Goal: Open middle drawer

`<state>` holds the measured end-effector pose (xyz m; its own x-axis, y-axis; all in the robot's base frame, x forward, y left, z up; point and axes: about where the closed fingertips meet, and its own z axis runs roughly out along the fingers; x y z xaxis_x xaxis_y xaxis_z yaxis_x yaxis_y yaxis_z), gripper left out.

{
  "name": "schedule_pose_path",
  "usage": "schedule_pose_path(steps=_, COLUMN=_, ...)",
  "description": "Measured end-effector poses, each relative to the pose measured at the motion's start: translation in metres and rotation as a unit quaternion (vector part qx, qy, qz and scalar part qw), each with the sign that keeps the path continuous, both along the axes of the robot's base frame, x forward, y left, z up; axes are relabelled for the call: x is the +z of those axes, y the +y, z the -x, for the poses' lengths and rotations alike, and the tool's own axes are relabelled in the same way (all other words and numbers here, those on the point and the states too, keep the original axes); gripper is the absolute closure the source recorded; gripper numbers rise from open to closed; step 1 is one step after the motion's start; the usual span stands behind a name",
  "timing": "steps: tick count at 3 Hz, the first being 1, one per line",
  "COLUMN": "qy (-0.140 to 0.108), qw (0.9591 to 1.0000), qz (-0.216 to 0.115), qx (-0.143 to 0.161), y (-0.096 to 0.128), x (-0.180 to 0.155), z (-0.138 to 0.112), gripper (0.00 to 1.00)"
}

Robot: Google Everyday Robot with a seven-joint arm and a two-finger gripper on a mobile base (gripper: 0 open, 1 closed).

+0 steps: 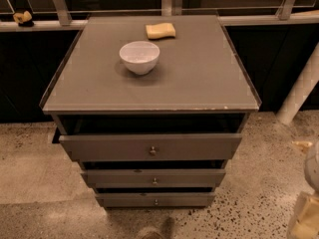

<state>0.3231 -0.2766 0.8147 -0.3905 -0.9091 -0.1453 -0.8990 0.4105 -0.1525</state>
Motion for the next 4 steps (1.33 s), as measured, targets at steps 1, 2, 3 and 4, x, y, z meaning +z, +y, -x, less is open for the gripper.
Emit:
schedule_pose_path(steps=1, qy=0.008, qw=0.9999, qz=0.004, qx=0.008, y=-0.004, x=-0.026, z=0.059, gripper=0.0)
schedule_pose_path(steps=2, qy=0.008, qw=0.9999, qz=0.004, qx=0.008, y=-0.004, x=-0.026, z=0.059, gripper=0.0)
schedule_pose_path(steps=3, qy=0.011, qw=0.9999, qz=0.003, qx=0.012, y=0.006, x=-0.04, z=0.062, gripper=0.0)
schedule_pose_path(steps=4, qy=0.014, qw=0.9998, qz=-0.002, qx=0.013, y=0.03, x=-0.075, z=0.076, gripper=0.0)
